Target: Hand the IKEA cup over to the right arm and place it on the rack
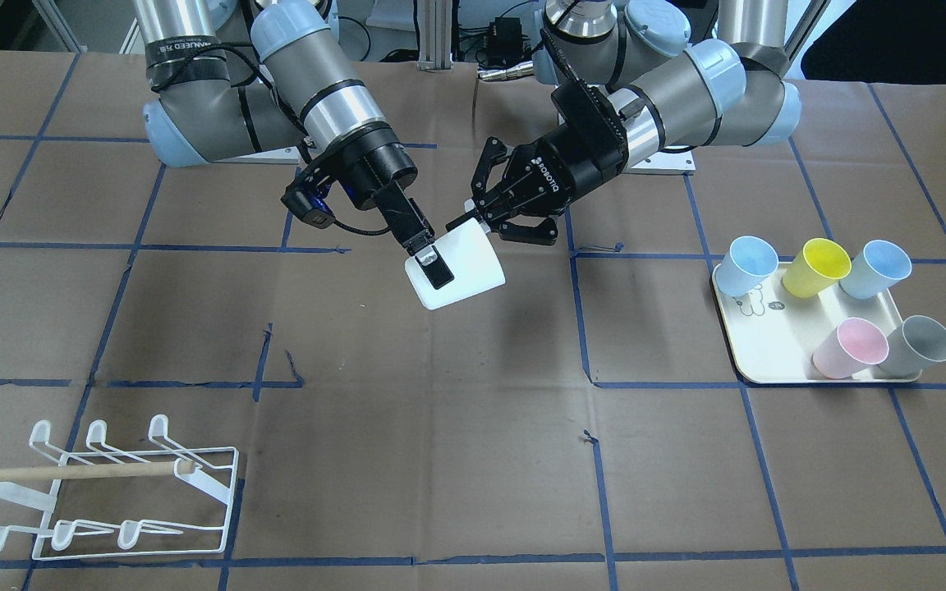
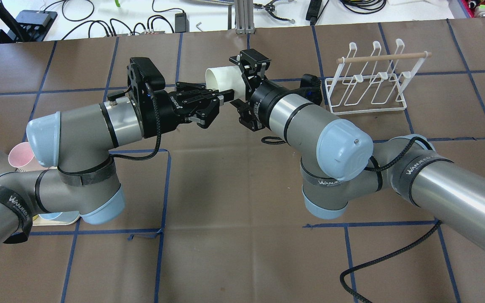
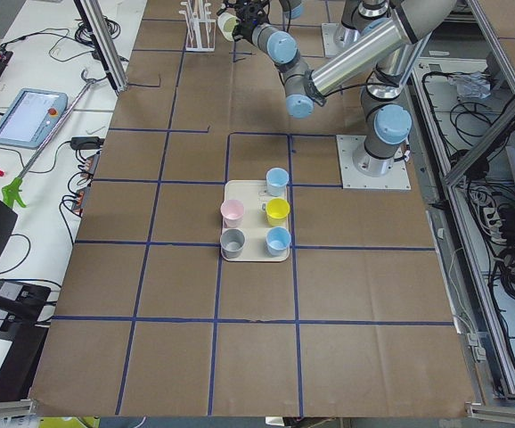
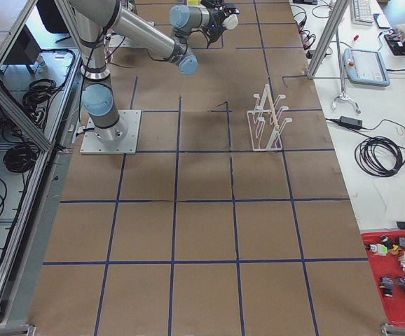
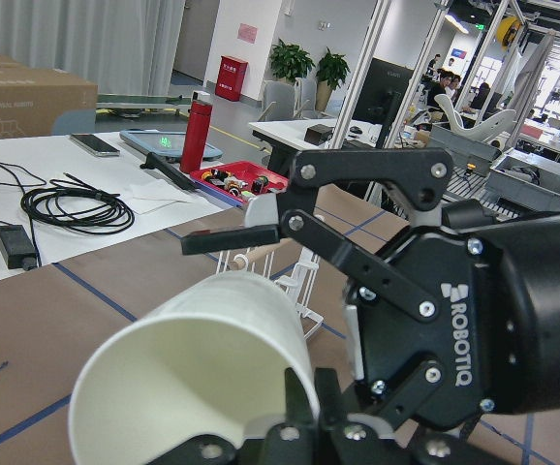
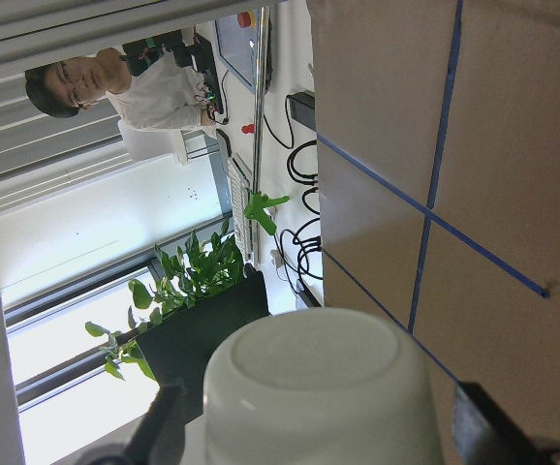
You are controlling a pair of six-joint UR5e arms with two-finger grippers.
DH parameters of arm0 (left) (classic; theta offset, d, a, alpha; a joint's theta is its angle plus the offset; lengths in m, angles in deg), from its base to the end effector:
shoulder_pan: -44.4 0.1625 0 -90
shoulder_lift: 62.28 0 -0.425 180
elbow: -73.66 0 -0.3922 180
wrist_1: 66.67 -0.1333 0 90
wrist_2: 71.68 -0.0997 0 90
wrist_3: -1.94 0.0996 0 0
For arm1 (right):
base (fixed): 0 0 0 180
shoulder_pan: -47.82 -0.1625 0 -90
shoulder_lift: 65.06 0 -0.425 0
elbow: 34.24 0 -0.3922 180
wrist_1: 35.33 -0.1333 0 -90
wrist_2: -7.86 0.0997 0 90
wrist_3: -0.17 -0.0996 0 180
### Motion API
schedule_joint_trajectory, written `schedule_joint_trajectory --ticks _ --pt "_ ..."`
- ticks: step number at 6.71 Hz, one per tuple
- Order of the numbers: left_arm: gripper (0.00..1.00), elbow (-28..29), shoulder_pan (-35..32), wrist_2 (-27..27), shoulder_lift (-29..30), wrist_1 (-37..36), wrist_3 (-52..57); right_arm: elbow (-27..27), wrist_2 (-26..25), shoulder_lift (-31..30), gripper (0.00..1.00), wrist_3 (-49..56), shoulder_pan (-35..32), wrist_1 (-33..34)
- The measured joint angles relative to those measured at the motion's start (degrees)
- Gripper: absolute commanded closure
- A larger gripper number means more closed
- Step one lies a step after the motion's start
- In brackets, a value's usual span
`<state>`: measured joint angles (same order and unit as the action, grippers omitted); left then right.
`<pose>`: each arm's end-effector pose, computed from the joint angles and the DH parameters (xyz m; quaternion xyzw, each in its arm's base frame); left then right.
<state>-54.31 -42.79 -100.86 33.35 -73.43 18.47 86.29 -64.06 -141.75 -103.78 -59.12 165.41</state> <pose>-0.1992 -0.4346 0.3657 -0.3170 -0.7387 0.4564 0.3814 0.3048 -0.4371 0.3590 0.5044 0.6573 -0.1545 0.5382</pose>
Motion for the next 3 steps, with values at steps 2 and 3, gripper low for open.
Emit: schedule_joint_trajectory --ticks 2,3 --pt "0.94 0.0 0.0 0.0 0.0 0.0 -0.3 0.0 0.5 0.0 0.44 0.3 0.0 0.1" --pt "0.75 0.0 0.0 0.0 -0.1 0.0 -0.7 0.0 0.6 0.1 0.48 0.3 0.0 0.3"
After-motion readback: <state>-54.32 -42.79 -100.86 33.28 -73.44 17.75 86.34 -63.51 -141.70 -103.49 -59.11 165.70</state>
